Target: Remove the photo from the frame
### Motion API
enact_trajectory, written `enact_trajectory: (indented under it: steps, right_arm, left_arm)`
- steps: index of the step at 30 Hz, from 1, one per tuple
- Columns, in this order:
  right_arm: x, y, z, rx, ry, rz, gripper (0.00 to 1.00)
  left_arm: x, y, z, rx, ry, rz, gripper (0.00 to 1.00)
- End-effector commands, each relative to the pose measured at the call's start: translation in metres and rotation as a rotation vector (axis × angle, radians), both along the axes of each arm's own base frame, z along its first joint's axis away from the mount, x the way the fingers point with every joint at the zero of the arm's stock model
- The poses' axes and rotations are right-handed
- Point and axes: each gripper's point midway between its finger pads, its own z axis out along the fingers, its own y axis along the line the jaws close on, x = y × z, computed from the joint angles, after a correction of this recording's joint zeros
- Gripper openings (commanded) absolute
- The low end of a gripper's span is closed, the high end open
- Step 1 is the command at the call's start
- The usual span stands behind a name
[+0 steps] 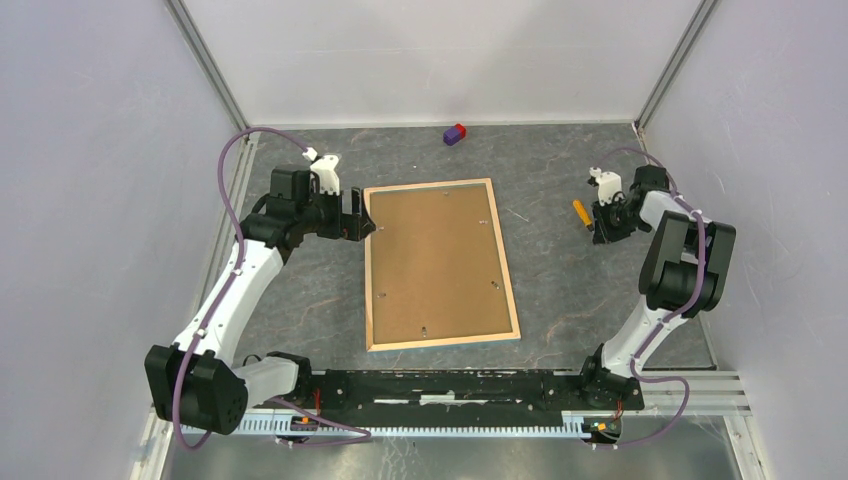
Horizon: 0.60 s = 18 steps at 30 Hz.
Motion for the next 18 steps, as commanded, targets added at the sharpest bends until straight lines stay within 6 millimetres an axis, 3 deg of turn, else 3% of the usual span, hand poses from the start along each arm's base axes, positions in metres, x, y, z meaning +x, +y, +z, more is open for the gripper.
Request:
enact_trajectory:
  steps: [1,11,15,18]
  right_arm:
    - [0.011,-0.013,-0.001,-0.054,-0.012,-0.002,0.22]
    - [0.01,-0.008,-0.004,-0.021,0.007,0.011,0.27]
    - [0.014,-0.005,0.004,-0.003,-0.017,0.018,0.42]
    - [0.018,0.004,0.024,0.036,-0.073,0.034,0.49]
  left_arm:
    - [0.006,0.002,0.013,-0.022,-0.056,0.034,1.0]
    - [0.006,0.001,0.013,-0.029,-0.049,0.032,1.0]
    - [0.006,0.001,0.013,-0.03,-0.044,0.027,1.0]
    - [0.001,-0.005,0.015,-0.04,-0.039,-0.028,1.0]
